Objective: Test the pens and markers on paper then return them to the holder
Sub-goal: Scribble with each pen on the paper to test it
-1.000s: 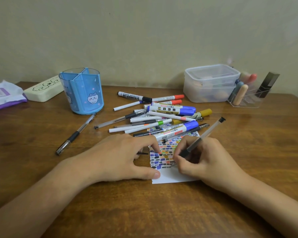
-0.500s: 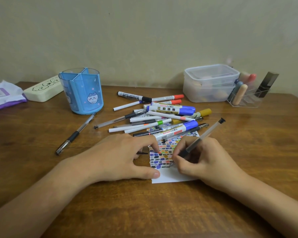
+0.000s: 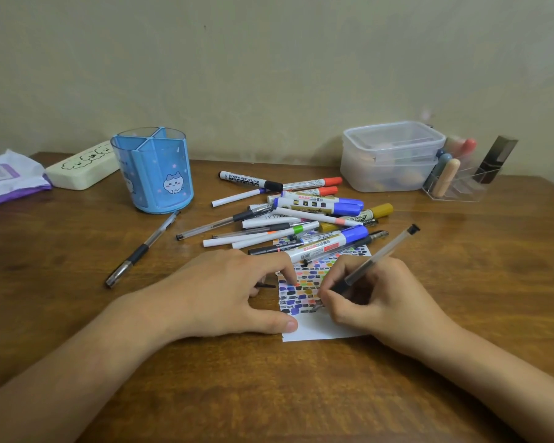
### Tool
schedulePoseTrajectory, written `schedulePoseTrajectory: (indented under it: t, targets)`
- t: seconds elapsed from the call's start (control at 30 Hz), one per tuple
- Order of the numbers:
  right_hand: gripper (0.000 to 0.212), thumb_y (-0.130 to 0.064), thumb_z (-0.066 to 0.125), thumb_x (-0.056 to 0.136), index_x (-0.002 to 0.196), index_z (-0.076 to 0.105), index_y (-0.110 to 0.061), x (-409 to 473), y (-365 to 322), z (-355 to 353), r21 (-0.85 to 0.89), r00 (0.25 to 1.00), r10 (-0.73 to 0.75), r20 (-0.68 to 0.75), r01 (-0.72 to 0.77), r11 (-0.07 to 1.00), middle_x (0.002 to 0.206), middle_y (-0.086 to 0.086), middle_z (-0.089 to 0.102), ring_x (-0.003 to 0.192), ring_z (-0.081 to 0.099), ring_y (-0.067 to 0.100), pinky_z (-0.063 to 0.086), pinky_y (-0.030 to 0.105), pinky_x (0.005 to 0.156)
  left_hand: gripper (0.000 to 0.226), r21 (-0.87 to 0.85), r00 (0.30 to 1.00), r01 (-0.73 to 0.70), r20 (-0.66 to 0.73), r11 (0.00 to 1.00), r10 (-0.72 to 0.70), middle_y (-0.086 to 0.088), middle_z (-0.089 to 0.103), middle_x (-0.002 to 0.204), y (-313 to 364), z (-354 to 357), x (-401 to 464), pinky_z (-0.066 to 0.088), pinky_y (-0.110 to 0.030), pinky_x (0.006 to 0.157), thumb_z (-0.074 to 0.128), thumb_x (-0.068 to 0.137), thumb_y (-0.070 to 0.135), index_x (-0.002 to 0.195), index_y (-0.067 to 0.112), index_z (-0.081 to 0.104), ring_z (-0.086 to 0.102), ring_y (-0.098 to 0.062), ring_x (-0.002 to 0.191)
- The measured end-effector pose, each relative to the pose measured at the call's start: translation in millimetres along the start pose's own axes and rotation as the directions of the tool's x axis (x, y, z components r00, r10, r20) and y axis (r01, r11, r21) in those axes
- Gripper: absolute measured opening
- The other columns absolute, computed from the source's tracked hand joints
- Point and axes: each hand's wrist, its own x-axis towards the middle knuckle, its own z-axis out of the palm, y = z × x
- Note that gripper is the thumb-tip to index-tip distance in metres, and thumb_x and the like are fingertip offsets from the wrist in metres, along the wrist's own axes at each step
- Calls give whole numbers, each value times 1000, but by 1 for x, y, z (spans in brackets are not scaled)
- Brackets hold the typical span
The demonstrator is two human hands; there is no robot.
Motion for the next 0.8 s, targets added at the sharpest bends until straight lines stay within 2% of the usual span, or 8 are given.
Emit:
schedulePoseTrajectory:
  t: [0.07, 0.2, 0.33, 0.47, 0.6, 0.7, 0.8]
  targets:
    - [11, -17, 71, 80, 72, 69, -25, 0, 1, 0, 4, 1000, 19, -4, -19, 1000, 65, -3, 70, 57, 62, 6, 52, 34, 58, 58, 0, 1000, 6, 6, 1000, -6, 29, 43, 93, 0, 0, 0, 54, -31, 91, 58, 74, 79, 123, 57, 39, 59, 7, 97]
    - [11, -14, 71, 81, 73, 71, -22, 0, -1, 0, 11, 1000, -3, 10, 3, 1000, 68, -3, 71, 59, 62, 6, 51, 26, 57, 58, -4, 1000, 2, -4, 1000, -2, 26, 48, 97, 0, 0, 0, 54, -32, 91, 59, 74, 79, 123, 56, 39, 58, 7, 98]
    - [9, -16, 72, 80, 74, 70, -23, 0, 1, -1, 0, 1000, 26, 3, -26, 1000, 68, -2, 71, 60, 64, 8, 54, 35, 60, 59, 3, 1000, 9, 15, 1000, -9, 26, 46, 97, 1, 0, 0, 54, -32, 92, 57, 74, 79, 124, 56, 38, 58, 5, 99]
    - [12, -15, 72, 81, 73, 71, -24, 0, -1, 0, -4, 1000, -11, -2, 11, 1000, 67, -5, 71, 59, 63, 7, 49, 22, 56, 58, 0, 1000, 10, 4, 1000, -10, 25, 48, 97, 0, 0, 0, 54, -32, 91, 58, 74, 79, 123, 56, 39, 59, 7, 98]
    - [12, -15, 72, 79, 73, 69, -24, 0, 1, -1, -13, 1000, 20, -11, -20, 1000, 67, -4, 71, 59, 63, 6, 52, 33, 58, 58, -6, 1000, 10, 1, 1000, -10, 28, 46, 95, 0, 0, 0, 54, -31, 91, 59, 73, 80, 123, 57, 40, 60, 7, 99]
    - [12, -12, 72, 82, 74, 71, -22, -1, 0, -1, 8, 1000, 2, -7, -2, 1000, 68, -2, 71, 60, 64, 9, 52, 29, 59, 58, -11, 1000, 9, -6, 1000, -9, 26, 48, 96, 1, 0, -1, 54, -31, 91, 59, 73, 79, 123, 56, 41, 60, 6, 99]
    - [12, -12, 73, 81, 74, 72, -22, 0, 0, 0, -8, 1000, 7, -1, -7, 1000, 69, -2, 72, 61, 66, 10, 53, 34, 60, 57, -5, 1000, 8, -16, 1000, -8, 24, 50, 95, 0, 1, -1, 54, -32, 91, 60, 74, 78, 122, 55, 41, 60, 6, 96]
